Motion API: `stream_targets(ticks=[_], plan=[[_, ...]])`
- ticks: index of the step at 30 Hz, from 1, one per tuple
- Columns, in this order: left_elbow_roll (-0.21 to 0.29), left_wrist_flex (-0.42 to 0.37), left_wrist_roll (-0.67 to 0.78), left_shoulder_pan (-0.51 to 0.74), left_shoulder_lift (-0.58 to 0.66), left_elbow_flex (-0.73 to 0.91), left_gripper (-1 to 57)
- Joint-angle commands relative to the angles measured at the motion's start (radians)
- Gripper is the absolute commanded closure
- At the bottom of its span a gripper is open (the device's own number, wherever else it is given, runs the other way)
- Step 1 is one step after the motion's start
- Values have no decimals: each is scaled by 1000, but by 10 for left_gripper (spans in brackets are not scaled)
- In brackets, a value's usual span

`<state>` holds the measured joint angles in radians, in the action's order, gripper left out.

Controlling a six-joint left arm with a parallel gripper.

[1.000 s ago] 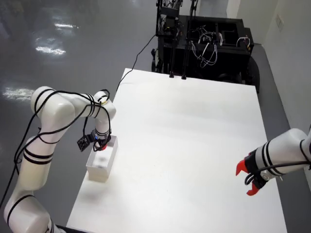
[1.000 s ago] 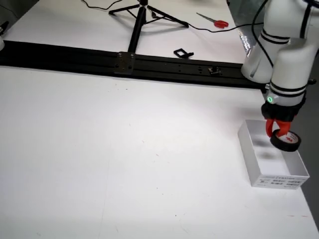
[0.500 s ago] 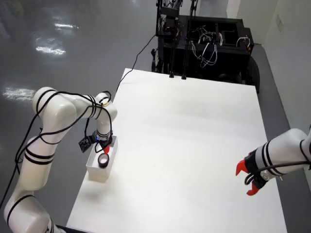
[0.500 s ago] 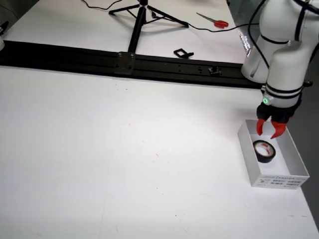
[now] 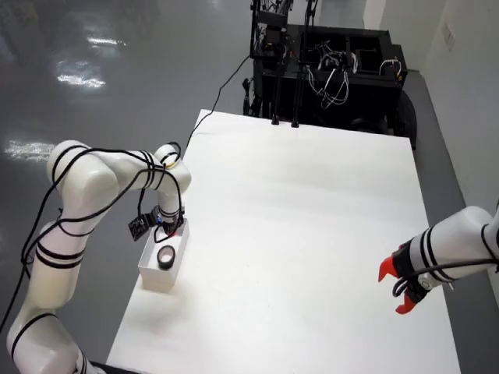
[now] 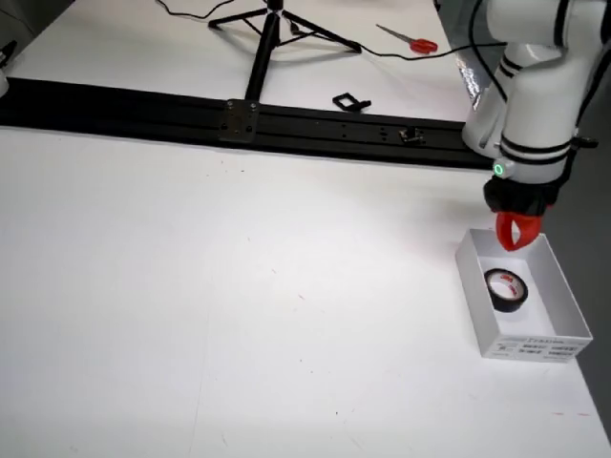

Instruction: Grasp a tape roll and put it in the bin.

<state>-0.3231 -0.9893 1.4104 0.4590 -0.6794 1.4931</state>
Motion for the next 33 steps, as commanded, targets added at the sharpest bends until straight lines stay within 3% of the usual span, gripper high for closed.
stream_targets(ticks=[1,13,26,33], plan=[[-20,-87,-7,270,52,-76,570],[-5,-146,-7,575,-11,-200,570],[-2,-158,-7,843,44,-220,570],[-8,-155,-19,923,75,-220,570]])
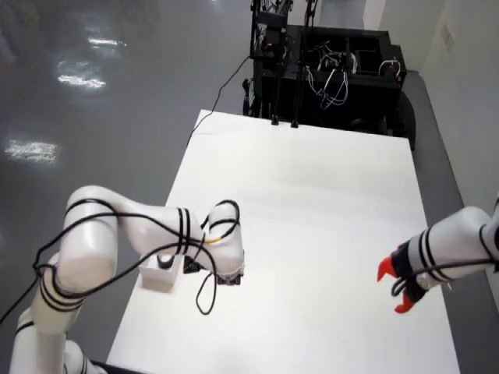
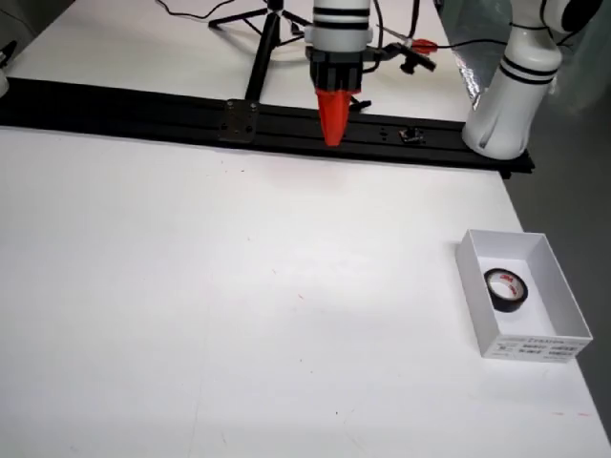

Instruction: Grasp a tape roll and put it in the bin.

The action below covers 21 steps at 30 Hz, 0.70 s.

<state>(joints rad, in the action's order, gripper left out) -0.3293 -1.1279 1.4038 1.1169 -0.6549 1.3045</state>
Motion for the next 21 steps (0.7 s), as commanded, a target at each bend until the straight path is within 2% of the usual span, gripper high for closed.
stream_targets(ticks=[1,11,18,21], plan=[[-4,-15,-32,270,55,-37,570],[-17,-35,-255,234,120,-59,570],[-11,-24,-309,199,149,-33,569],[-10,-24,-413,192,158,-62,569]])
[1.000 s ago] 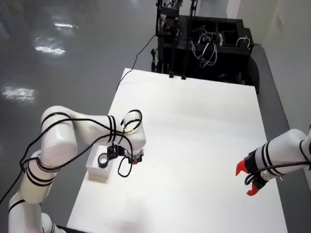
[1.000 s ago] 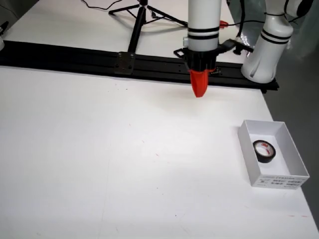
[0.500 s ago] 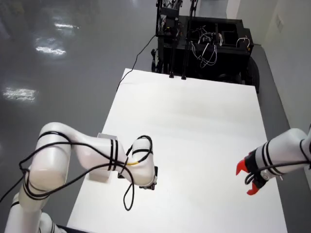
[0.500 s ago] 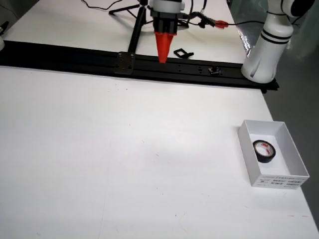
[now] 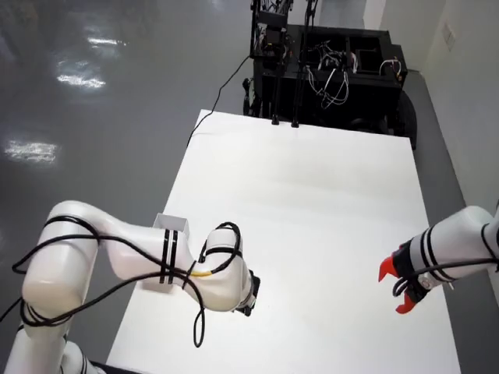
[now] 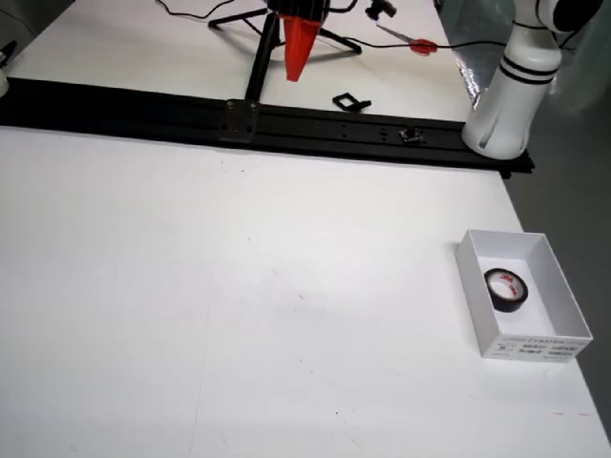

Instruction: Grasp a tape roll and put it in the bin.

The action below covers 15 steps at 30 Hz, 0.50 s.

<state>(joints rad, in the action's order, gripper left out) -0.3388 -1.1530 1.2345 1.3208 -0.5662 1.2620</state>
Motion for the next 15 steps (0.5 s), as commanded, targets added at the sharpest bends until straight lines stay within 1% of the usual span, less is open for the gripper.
stream_targets(ticks=[1,7,9,10,13,15], plan=[[1,1,-280,-14,74,-27,569],[8,3,-495,-22,134,-43,569],[20,12,-563,-22,147,-47,569],[37,18,-598,-23,155,-49,569],[147,42,-714,-49,170,-50,569],[195,41,-754,-65,174,-50,569]])
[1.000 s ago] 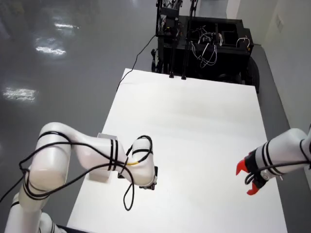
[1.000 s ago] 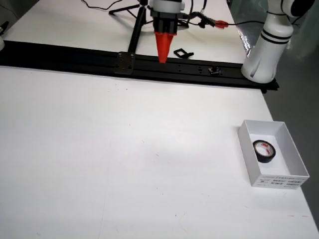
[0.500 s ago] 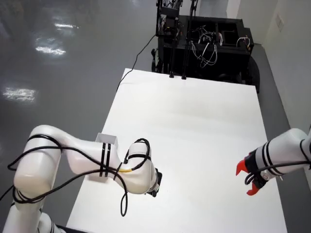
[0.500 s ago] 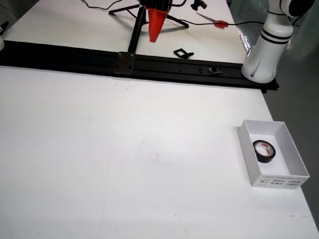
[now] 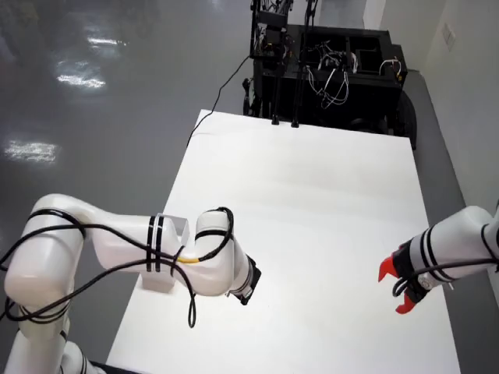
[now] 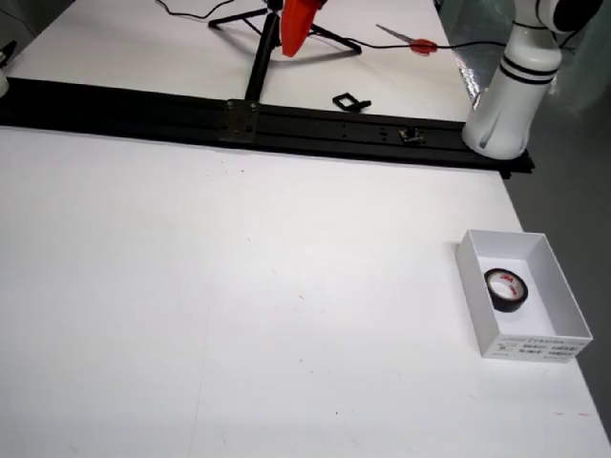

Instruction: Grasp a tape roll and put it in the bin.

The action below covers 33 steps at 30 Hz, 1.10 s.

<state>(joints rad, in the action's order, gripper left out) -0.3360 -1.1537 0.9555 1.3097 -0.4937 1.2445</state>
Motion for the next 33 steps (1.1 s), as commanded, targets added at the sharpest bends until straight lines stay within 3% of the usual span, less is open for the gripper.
stream_targets(ticks=[1,33], plan=[[209,42,-488,-58,101,-33,569],[219,43,-446,-112,103,-28,568]])
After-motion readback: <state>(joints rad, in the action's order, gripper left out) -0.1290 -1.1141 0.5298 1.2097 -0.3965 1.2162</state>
